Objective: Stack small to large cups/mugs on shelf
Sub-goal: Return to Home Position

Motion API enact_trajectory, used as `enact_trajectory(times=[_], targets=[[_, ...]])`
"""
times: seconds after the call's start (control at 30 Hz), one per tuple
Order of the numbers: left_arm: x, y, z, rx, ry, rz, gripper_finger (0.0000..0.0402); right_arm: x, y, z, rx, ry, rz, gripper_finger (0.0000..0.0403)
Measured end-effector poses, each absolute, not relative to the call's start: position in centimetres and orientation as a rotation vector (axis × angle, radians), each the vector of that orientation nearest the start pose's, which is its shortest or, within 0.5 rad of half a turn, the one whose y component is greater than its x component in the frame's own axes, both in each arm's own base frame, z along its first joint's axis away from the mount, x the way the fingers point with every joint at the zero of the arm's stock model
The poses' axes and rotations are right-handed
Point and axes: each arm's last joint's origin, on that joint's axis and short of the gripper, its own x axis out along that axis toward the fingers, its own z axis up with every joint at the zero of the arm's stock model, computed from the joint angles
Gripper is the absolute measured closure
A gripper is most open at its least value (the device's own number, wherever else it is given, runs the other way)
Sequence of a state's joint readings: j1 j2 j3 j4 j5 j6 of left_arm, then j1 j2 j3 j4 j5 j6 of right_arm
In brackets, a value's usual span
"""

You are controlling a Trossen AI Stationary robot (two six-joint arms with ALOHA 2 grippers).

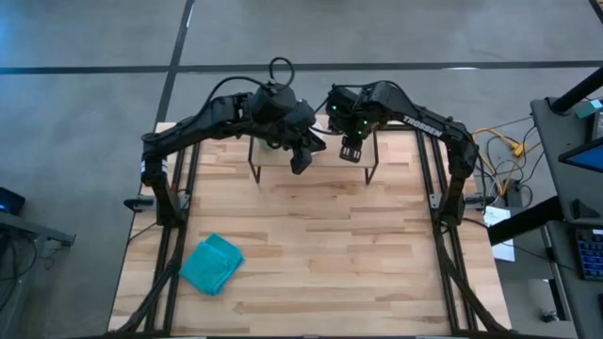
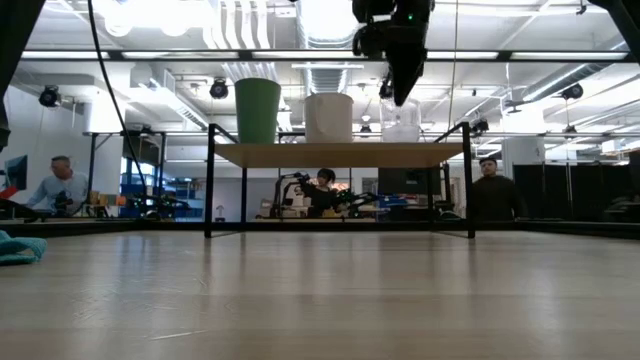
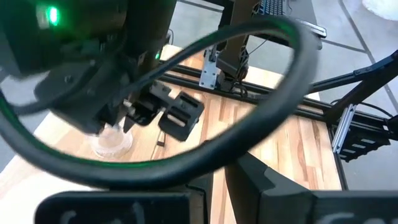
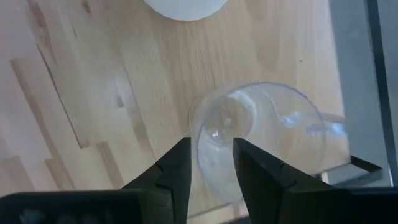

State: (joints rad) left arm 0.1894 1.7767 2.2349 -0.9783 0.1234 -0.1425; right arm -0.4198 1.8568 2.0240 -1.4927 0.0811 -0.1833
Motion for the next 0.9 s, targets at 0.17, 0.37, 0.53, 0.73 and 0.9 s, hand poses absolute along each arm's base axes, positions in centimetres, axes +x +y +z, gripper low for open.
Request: enact_trajectory(times=[0.17,0.37,0.53,0.73,0.9], targets=[[33.9,6.1,48.2,-0.217,0.493,0.1,0.0378,31.2,-14.0,39.2,0.076,1.28,-0.326,0.0291],[32.0,5.8,49.7,-0.211,0.449,0.097,0.0378,30.3,-13.4,42.7,0.158,1.137,-0.415,0.03],[30.8,5.5,50.6,-0.206,0.419,0.095,0.0378,28.9,-12.8,45.2,0.153,1.031,-0.433,0.0307],[29.0,5.2,51.8,-0.2,0.381,0.093,0.0378,26.4,-11.7,47.2,0.137,0.97,-0.438,0.0315],[26.4,4.7,52.7,-0.209,0.39,0.096,0.0378,24.1,-10.7,48.9,0.206,0.888,-0.482,0.0321]])
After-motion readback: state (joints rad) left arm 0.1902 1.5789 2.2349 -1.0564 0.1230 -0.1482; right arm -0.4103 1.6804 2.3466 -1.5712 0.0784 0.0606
